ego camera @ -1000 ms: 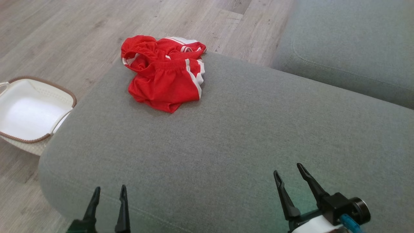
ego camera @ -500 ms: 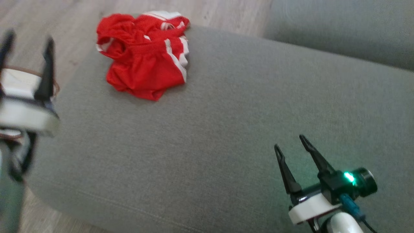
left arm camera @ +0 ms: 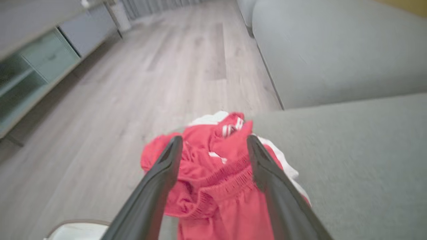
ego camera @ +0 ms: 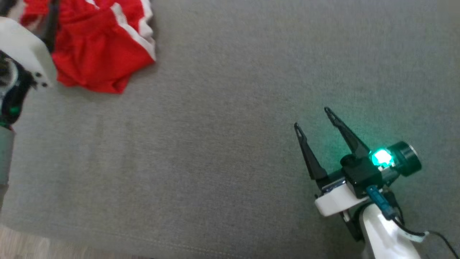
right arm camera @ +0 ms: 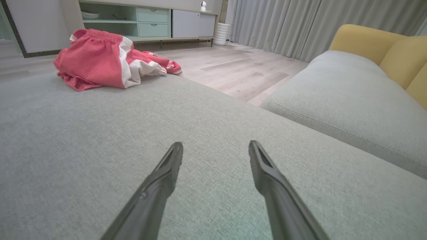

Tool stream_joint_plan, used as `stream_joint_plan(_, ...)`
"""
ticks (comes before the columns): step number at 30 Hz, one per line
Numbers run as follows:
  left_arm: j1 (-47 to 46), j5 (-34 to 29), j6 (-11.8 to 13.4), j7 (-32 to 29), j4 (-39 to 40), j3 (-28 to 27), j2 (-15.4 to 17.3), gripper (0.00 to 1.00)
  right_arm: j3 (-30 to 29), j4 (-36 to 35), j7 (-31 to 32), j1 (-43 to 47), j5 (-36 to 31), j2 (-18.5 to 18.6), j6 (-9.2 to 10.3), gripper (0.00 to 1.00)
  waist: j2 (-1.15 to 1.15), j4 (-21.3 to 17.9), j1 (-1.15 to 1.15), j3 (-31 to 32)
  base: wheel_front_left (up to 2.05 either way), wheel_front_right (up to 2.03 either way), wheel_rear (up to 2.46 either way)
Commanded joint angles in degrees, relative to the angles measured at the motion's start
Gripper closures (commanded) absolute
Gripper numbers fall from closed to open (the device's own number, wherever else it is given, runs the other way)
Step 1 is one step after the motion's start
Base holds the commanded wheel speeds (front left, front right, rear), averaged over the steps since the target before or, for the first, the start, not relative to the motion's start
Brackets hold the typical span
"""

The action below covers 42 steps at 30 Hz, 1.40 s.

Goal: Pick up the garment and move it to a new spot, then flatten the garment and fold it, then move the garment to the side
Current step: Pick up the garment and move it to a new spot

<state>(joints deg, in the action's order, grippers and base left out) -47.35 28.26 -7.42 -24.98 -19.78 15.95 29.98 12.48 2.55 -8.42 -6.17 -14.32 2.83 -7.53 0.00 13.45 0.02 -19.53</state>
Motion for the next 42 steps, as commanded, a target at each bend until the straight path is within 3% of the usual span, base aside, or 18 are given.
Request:
stream_joint_plan(1, -3.2, 1.5, 0.0, -0.4, 0.7, -0.8, 4.2, 0.00, 1.5, -2.9, 0.4, -1.9, -0.6, 0.4, 0.04, 0.00, 0.00, -2.9, -0.02, -4.9, 0.00, 0.00, 0.00)
stream_joint_plan(12, -5.6, 8.6, -0.1, -4.2, -4.4, 12.1, 8.9, 0.00, 0.8, -8.4, 2.1, -1.9, -1.9, 1.4, 0.04, 0.00, 0.00, -4.5, -0.02, -11.4, 0.00, 0.00, 0.00)
stream_joint_plan(15, -6.2, 9.9, -0.1, -4.6, -5.4, 14.3, 9.7, 1.00, 0.7, -8.5, 2.0, -1.9, -1.9, 1.3, 0.04, 0.00, 0.00, -4.7, -0.02, -11.8, 0.00, 0.00, 0.00)
stream_joint_plan(20, -7.7, 11.0, -0.1, -2.3, -5.5, 16.7, 11.1, 1.00, -0.1, -8.1, 1.7, -2.2, -1.7, 1.1, 0.04, 0.00, 0.00, -4.5, -0.02, -11.2, 0.00, 0.00, 0.00)
stream_joint_plan(31, -13.8, 3.7, 1.0, 7.1, -6.4, 17.3, 13.3, 1.00, -1.3, -5.1, 0.2, -2.1, -0.7, 0.4, 0.04, 0.00, 0.00, -4.5, -0.02, -4.2, 0.00, 0.00, 0.00)
stream_joint_plan(37, -16.4, 1.8, 0.5, 8.3, -3.7, 19.4, 13.7, 1.00, -2.1, -2.1, -1.4, -1.1, 1.0, 0.1, 0.04, 0.00, 0.00, -6.7, -0.02, 2.7, 0.00, 0.00, 0.00)
stream_joint_plan(42, -19.3, 1.5, 0.1, 7.5, 0.6, 23.3, 11.6, 1.00, -1.5, 0.4, -2.9, 0.4, 5.4, 0.1, 0.04, 0.00, 0.00, -10.9, -0.02, 9.8, 0.00, 0.00, 0.00)
